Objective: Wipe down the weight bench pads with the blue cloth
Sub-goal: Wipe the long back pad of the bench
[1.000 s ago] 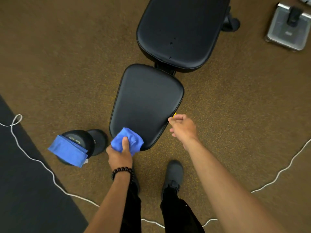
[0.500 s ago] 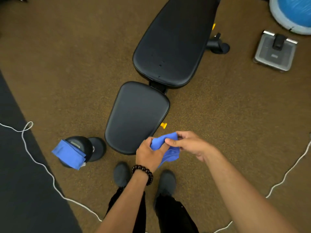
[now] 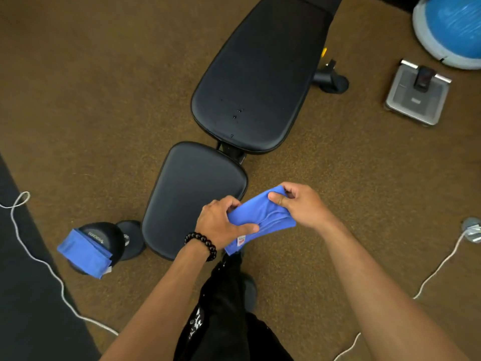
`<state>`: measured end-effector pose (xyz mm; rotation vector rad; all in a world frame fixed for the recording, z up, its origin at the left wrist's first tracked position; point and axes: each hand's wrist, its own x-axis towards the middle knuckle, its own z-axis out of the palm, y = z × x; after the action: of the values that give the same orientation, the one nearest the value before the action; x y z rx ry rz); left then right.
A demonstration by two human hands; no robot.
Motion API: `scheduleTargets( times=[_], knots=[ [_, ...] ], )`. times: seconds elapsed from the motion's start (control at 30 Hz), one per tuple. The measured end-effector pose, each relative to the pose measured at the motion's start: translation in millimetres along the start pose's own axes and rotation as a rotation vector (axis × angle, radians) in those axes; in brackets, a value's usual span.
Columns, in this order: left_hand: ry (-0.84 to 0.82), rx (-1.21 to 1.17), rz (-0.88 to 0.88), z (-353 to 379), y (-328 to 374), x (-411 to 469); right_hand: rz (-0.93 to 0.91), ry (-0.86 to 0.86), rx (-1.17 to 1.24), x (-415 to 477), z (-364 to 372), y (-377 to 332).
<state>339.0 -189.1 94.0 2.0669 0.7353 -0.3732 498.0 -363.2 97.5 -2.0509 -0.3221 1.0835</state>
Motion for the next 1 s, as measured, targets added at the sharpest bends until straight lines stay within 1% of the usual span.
scheduleTargets(
  times=[0.17, 0.27, 0.33, 0.47, 0.6, 0.7, 0.83, 0.87, 0.93, 1.0],
  knots=[
    [-0.035, -0.244, -0.166, -11, 19, 40, 0.021, 0.017, -0.014, 54, -16, -16],
    [-0.068, -0.388, -0.242, -18, 15, 68, 0.056, 0.014, 0.013, 81, -26, -39],
    [-0.114, -0.379, -0.254, -27, 10, 87, 0.088, -0.042, 0.013, 100, -34, -48],
    [-0.154, -0.276, -0.256, -46, 11, 122, 0.119, -0.132, -0.039, 134, -51, -61],
    [-0.139, -0.315, -0.279, -48, 18, 147, 0.151, -0.177, -0.133, 163, -69, -73],
    [-0.009, -0.317, -0.319, -41, 27, 163, 0.147, -0.197, -0.305, 188, -81, -80],
    [0.259, -0.362, -0.402, -36, 32, 185, 0.141, -0.175, -0.526, 211, -83, -94],
    [0.331, -0.371, -0.435, -35, 32, 190, 0.148, -0.161, -0.544, 213, -80, -95],
    [0.503, -0.400, -0.490, -30, 35, 198, 0.196, -0.136, -0.469, 215, -71, -89],
    [0.721, -0.345, -0.467, -21, 41, 202, 0.254, -0.115, -0.346, 214, -62, -76]
  ],
)
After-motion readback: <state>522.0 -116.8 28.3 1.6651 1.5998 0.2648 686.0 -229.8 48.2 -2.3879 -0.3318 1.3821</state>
